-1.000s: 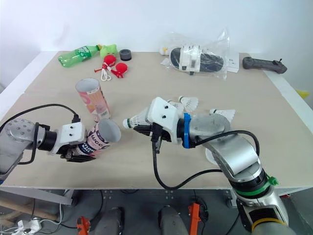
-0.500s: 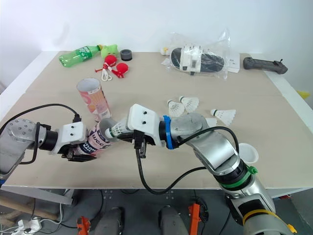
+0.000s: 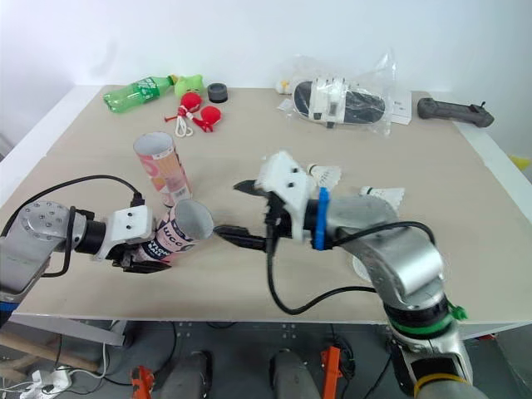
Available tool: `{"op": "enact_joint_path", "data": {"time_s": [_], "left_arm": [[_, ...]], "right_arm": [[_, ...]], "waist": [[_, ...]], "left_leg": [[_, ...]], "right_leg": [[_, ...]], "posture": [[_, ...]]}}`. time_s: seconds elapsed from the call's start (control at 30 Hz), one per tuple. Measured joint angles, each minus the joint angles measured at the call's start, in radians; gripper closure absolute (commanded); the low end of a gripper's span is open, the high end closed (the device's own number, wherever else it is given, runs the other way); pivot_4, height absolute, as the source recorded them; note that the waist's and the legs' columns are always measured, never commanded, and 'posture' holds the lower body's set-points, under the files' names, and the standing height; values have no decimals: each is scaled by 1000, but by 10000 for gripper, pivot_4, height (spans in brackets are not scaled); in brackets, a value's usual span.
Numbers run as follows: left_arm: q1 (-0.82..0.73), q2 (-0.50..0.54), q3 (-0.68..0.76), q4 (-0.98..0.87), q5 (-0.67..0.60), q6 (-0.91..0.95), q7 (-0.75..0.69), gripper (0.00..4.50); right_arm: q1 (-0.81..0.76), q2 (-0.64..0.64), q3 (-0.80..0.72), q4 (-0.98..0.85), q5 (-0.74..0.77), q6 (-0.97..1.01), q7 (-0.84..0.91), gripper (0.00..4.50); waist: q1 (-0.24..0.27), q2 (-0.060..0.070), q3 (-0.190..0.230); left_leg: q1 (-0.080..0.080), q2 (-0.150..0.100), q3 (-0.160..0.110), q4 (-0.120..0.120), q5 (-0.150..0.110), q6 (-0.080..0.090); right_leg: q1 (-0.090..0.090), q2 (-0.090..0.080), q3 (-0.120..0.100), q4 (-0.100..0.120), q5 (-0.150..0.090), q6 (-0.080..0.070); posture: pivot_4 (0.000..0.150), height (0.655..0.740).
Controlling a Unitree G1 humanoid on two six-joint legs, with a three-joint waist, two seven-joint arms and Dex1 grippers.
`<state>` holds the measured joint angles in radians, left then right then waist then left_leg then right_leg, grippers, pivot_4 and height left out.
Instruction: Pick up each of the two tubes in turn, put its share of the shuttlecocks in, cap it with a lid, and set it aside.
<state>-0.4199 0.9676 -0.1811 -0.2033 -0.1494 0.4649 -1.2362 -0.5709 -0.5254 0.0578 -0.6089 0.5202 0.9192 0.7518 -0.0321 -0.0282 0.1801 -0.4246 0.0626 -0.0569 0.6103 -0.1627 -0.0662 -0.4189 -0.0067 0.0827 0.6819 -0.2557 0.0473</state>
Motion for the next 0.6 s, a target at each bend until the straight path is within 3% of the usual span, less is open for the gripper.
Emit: {"op": "enact_joint_path", "data": {"time_s": [0.07, 0.13, 0.23, 0.4, 0.6], "left_arm": [[-9, -3, -5, 8, 2, 0, -5, 13518], [-32, -19, -21, 31, 1, -16, -30, 13518], [-68, -49, -49, 70, 16, -40, -45, 13518], [-114, -82, -76, 123, 34, -74, -69, 13518], [-136, -105, -89, 149, 52, -97, -83, 13518]], "right_arm": [[48, -11, -43, -11, 1, 13, -34, 226], [289, -14, -180, -91, -65, -1, -152, 226], [444, -5, -246, -125, -169, -76, -262, 226], [595, 21, -205, -121, -287, -166, -363, 226], [622, 88, -130, -61, -355, -227, -440, 226]], "waist": [[-2, 1, 0], [8, 0, -1], [6, 4, -1], [8, 4, -2], [7, 4, -2]], "left_leg": [[0, 0, 1, 0, 0, 0], [0, 0, 0, -1, 0, 0], [1, -1, 2, 0, 0, 0], [1, -2, 1, 2, 0, 0], [1, -3, 2, 7, 0, 0]], "right_leg": [[-1, 0, 1, 0, 0, 0], [1, 0, 0, 0, -3, -1], [1, 0, 3, 0, -3, -2], [3, 0, 4, 0, -3, -2], [5, 0, 8, 0, -2, 0]], "posture": [[1500, 7400], [1500, 7400], [1500, 7400], [1500, 7400], [1500, 7400]]}}
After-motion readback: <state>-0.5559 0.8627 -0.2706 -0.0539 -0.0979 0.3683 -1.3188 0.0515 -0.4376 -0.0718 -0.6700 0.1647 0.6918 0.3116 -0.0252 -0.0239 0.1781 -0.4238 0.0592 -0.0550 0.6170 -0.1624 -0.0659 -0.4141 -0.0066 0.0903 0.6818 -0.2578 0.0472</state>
